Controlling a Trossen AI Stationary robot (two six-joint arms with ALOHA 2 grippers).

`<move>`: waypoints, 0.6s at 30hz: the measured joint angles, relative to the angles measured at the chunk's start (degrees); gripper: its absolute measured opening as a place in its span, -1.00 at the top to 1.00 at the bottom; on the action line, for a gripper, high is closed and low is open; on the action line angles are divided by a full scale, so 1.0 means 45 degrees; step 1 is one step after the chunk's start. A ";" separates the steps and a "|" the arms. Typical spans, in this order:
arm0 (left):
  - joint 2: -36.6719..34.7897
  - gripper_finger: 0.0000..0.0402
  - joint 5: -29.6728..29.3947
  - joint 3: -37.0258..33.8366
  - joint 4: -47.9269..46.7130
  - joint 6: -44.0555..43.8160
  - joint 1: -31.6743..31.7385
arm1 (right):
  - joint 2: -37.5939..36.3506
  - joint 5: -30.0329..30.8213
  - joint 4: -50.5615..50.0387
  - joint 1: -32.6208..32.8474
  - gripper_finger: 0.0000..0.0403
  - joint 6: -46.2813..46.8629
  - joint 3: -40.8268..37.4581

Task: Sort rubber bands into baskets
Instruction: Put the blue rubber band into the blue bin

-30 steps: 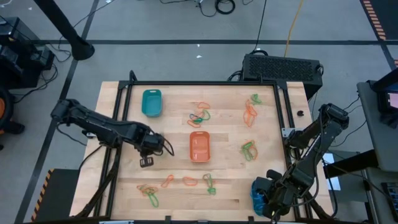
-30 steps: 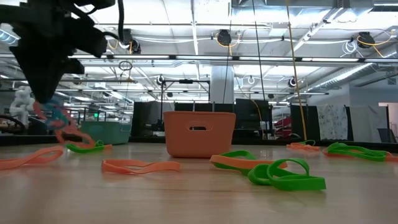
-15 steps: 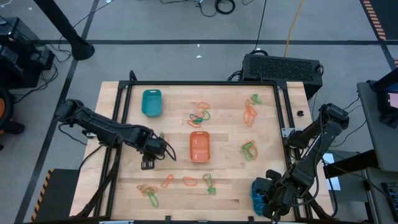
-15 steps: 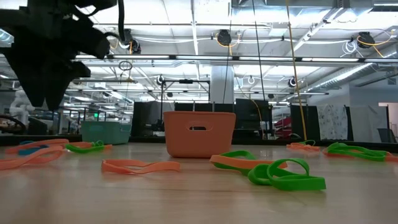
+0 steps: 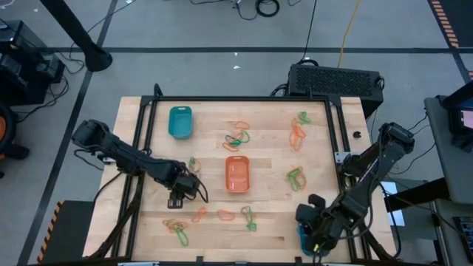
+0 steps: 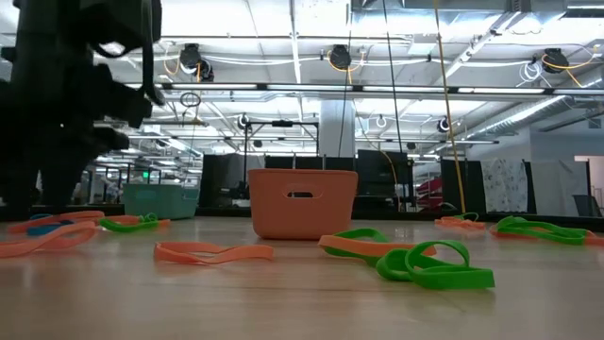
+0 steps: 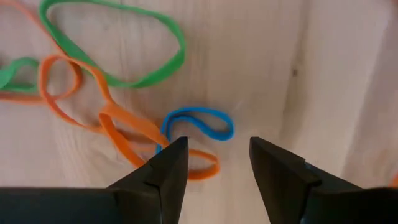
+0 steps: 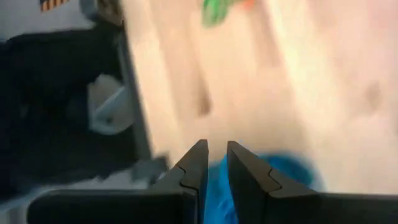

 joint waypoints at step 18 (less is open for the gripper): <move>0.1095 0.71 -0.0127 0.0059 0.0547 0.0087 0.0263 | 0.0077 0.4577 0.2630 -0.2568 0.74 -0.7065 0.0000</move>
